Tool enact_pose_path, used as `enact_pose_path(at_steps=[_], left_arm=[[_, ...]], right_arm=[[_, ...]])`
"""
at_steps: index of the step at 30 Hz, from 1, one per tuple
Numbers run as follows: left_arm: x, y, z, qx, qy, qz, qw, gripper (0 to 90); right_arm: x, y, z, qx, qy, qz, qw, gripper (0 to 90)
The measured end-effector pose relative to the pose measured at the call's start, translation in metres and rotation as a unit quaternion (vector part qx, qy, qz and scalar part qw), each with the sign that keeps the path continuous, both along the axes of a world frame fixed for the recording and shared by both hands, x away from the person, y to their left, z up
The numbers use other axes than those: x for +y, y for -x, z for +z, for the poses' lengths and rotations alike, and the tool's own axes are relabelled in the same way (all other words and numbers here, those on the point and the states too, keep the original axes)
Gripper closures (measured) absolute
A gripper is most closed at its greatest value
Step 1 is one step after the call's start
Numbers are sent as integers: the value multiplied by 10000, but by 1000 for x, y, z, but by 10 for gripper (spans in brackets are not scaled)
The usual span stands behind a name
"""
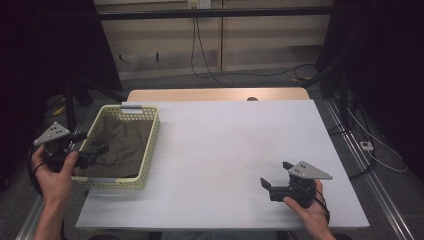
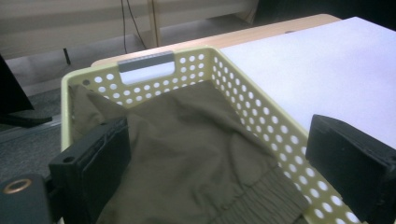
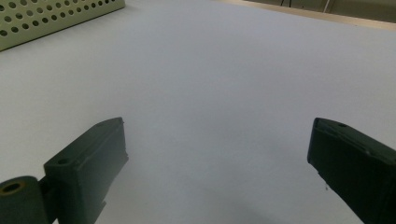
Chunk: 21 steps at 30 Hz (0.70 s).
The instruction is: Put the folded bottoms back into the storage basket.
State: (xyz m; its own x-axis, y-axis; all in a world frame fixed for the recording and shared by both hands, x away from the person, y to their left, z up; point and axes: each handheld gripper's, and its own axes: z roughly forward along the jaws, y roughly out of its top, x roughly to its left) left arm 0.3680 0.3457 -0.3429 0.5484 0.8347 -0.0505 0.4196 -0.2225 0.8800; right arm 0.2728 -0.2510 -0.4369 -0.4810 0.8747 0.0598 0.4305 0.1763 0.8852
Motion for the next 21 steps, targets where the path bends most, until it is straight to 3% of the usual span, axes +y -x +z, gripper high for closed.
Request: enact_pose_path(at_steps=[3, 10, 16, 21], left_arm=[[-4, 10, 0, -32, 129, -6, 9999, 68], [-20, 23, 8, -148, 61, -104, 9998, 68], [-37, 26, 10, -130, 325, -164, 9993, 71], [-53, 26, 12, -155, 303, -269, 9991, 70]], right_arm=[[0, 0, 0, 7, 0, 7, 10000, 45], [0, 0, 0, 1, 24, 27, 10000, 46], [0, -1, 0, 16, 14, 41, 10000, 46], [0, 0, 0, 14, -12, 29, 10000, 46]])
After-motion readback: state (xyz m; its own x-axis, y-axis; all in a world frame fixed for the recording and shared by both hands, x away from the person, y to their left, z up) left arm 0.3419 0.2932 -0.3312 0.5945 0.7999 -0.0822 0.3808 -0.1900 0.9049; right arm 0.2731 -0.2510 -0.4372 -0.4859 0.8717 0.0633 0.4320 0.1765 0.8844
